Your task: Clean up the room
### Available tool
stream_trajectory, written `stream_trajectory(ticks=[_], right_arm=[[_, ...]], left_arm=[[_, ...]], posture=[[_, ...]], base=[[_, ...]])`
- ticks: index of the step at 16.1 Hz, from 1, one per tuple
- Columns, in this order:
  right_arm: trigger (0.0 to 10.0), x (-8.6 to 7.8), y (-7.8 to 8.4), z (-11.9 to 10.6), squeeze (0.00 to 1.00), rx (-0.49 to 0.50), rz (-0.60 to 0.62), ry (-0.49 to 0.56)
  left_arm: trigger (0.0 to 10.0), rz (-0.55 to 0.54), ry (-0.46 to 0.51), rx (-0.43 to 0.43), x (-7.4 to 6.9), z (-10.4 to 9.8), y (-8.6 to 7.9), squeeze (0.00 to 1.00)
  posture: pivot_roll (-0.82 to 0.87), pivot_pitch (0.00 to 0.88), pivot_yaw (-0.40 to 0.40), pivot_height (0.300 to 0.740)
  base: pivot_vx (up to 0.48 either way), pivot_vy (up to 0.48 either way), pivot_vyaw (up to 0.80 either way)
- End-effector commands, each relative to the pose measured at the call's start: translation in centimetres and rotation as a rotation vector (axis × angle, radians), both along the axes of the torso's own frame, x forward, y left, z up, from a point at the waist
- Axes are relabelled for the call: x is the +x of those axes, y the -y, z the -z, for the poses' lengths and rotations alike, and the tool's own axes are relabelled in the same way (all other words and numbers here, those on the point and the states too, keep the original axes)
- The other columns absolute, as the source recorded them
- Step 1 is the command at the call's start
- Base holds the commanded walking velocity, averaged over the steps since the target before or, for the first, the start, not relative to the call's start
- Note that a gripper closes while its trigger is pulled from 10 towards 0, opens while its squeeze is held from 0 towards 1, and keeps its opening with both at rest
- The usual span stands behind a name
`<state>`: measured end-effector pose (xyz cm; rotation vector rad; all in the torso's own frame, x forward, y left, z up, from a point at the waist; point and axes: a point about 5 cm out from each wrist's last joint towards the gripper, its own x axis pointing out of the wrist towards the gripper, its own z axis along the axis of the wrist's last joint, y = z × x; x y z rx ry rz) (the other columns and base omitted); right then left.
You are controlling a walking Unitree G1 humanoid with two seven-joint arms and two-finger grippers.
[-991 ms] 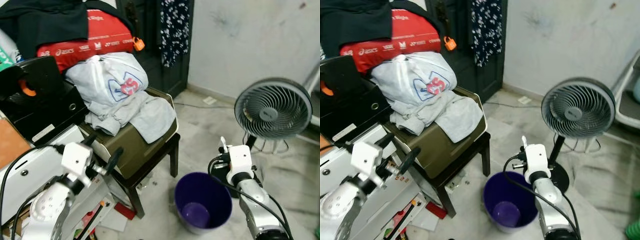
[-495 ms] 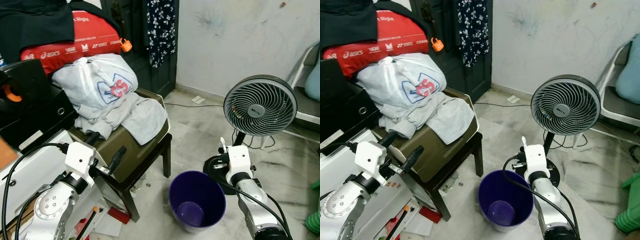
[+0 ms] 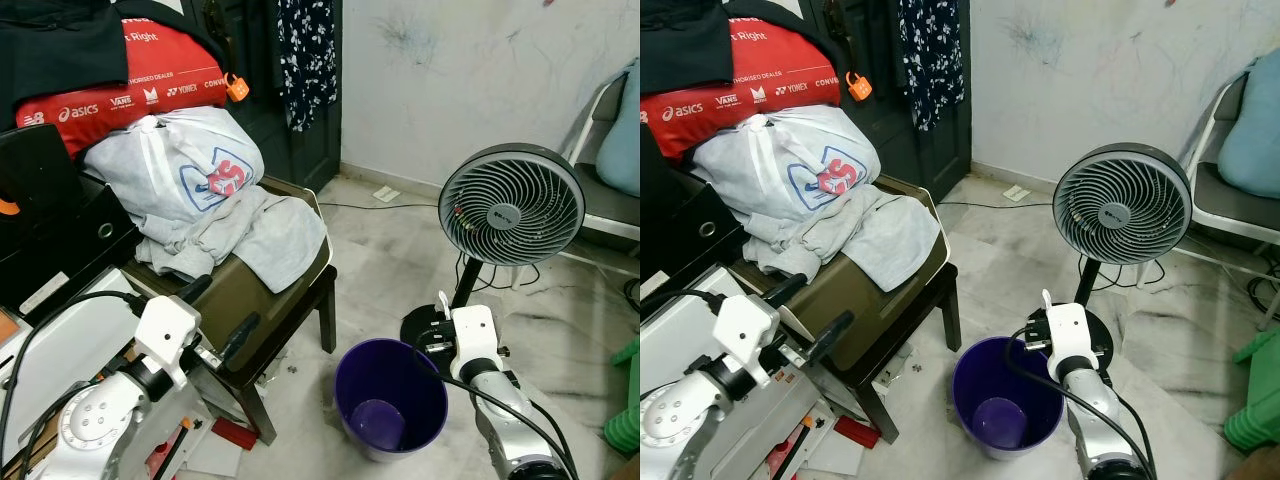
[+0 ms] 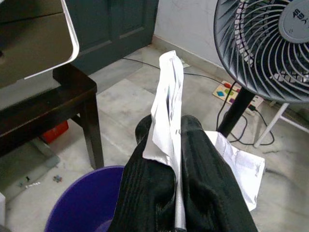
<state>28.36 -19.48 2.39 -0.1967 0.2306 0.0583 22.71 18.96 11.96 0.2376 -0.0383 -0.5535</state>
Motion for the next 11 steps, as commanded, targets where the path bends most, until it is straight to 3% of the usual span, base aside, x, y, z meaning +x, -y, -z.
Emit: stream_trajectory(ticks=[1, 5, 8, 11], right_arm=[[10.0, 0.3, -0.3, -0.1, 0.0, 0.007, 0.008, 0.007], [10.0, 0.7, -0.8, -0.1, 0.0, 0.015, 0.019, 0.009], [10.0, 1.6, -1.6, 0.0, 0.0, 0.026, 0.029, -0.016], [10.0, 1.3, -1.9, 0.6, 0.0, 0.016, 0.034, -0.044]], left_arm=[[10.0, -0.006, 0.005, 0.014, -0.1, -0.5, -0.6, 0.0], [10.0, 0.013, -0.031, 0.026, -1.3, -0.4, -0.8, 0.0], [10.0, 0.086, -0.042, 0.023, -1.3, -0.8, 0.5, 0.0], [10.0, 0.114, -0.033, 0.014, -1.0, -1.3, 1.1, 0.0]], posture=[[0.05, 0.053, 0.093, 0.74], [0.08, 0.087, 0.128, 0.74], [0.08, 0.105, 0.147, 0.74], [0.09, 0.116, 0.159, 0.74]], base=[[0.0, 0.0, 0.0], [0.0, 0.0, 0.0], [0.0, 0.0, 0.0], [0.0, 0.0, 0.0]])
